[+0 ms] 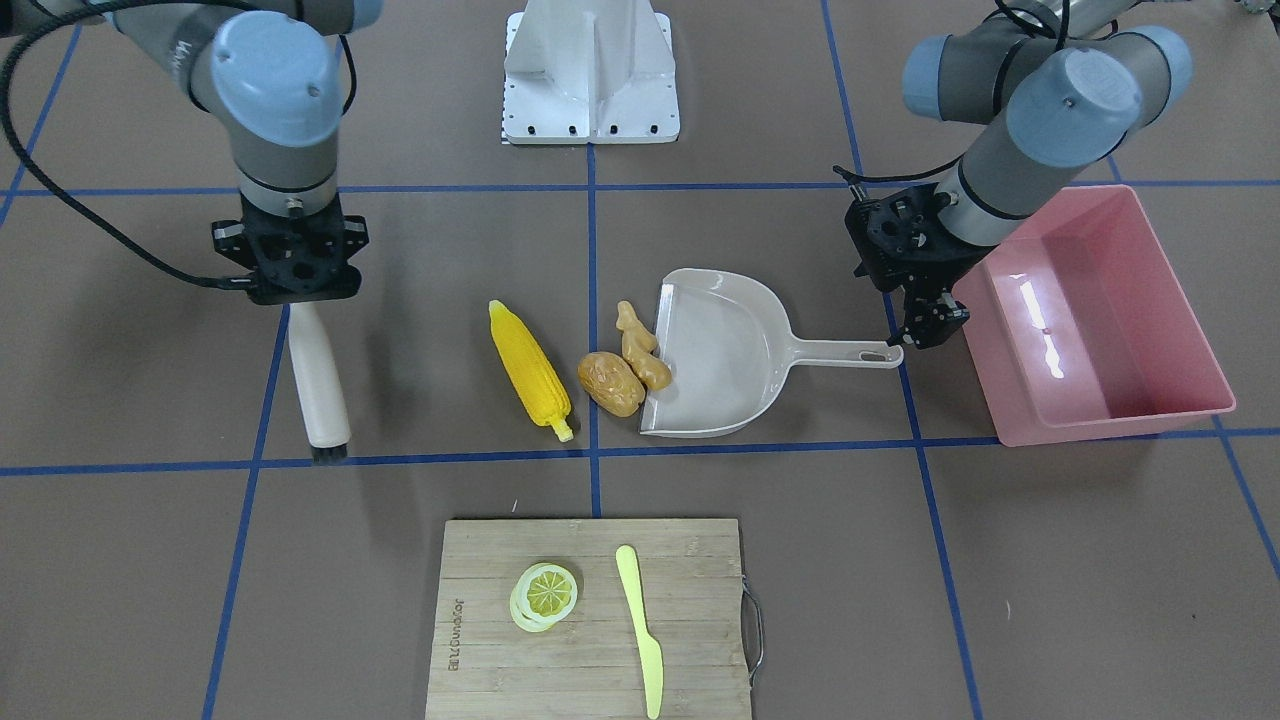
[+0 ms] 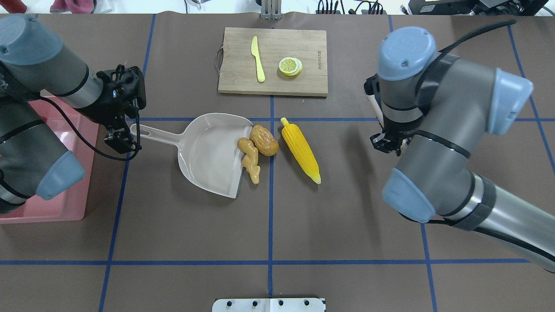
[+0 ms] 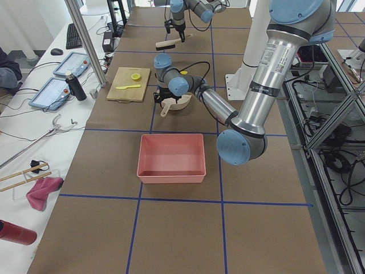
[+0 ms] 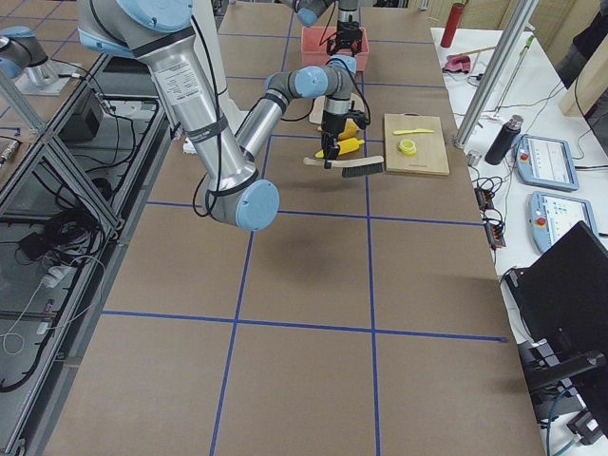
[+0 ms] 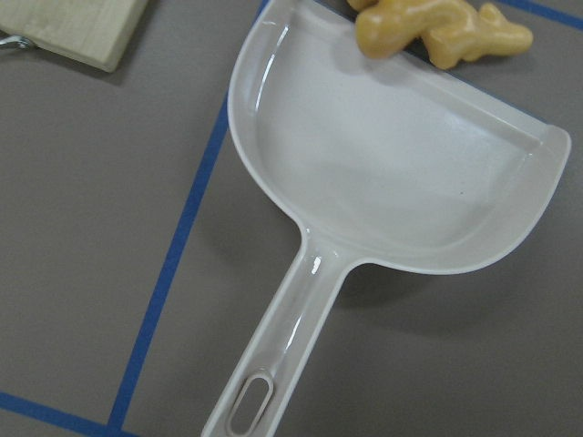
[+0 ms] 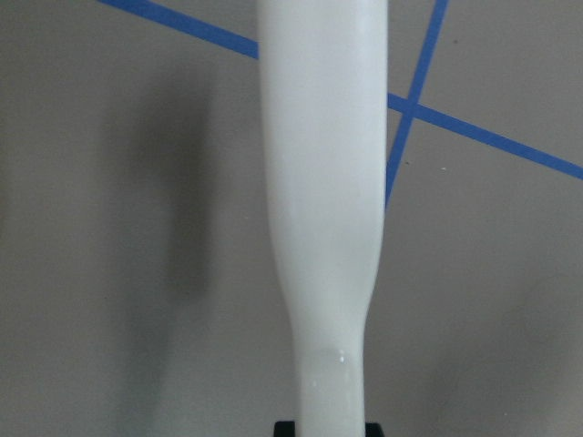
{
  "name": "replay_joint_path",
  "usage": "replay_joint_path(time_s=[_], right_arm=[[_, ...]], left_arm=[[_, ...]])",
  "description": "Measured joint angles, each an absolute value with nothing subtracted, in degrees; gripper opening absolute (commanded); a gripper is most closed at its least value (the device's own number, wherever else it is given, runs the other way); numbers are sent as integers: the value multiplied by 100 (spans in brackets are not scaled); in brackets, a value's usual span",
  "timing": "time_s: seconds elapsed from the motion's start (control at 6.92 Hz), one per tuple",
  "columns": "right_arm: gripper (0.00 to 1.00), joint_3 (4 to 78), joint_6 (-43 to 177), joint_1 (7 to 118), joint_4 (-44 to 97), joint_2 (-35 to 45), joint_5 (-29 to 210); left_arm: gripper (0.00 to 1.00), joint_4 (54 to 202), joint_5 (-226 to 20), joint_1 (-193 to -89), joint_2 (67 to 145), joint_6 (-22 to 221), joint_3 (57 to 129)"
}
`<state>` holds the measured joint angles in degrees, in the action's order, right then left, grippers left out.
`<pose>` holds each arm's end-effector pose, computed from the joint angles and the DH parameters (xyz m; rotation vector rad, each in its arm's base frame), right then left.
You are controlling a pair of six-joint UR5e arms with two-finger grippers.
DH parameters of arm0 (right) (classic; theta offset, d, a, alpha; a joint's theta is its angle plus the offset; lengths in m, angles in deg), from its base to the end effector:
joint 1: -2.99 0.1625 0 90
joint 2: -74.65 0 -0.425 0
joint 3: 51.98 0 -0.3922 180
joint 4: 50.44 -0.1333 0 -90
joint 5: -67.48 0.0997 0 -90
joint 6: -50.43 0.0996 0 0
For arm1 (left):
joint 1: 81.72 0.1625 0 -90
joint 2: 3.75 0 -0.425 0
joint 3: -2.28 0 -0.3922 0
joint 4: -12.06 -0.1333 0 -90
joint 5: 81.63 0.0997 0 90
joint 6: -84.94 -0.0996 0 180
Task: Sweep and dump trash into bin
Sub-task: 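Grasp the dustpan handle with the left gripper while the right gripper lifts the brush, then sweep the corn cob into the dustpan with the brush in the right gripper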
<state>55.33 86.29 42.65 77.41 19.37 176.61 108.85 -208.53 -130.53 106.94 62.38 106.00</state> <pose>-0.4000 -0.4624 0.2695 -0.0481 -0.4115 -0.2904 0.3406 -0.5008 0.3327 0.6280 0.7730 1.2574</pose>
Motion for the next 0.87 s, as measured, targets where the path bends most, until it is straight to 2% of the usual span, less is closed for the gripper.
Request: replay_joint_path(time_s=[0.29,0.72,0.87], right_arm=[[0,4821,9135,3811,7747,2521,17643],[0,4292,9489,3321,7645,2880,17609],[0,4100,9487,3228,7537,3012,17612]], left_arm=[[92,11370,-20702,-12876,10719,6014,10305],[92,11775,-20391,-12790,10859,5955,9920],[89,11816,-20377,-12779,10910,5954,9850]])
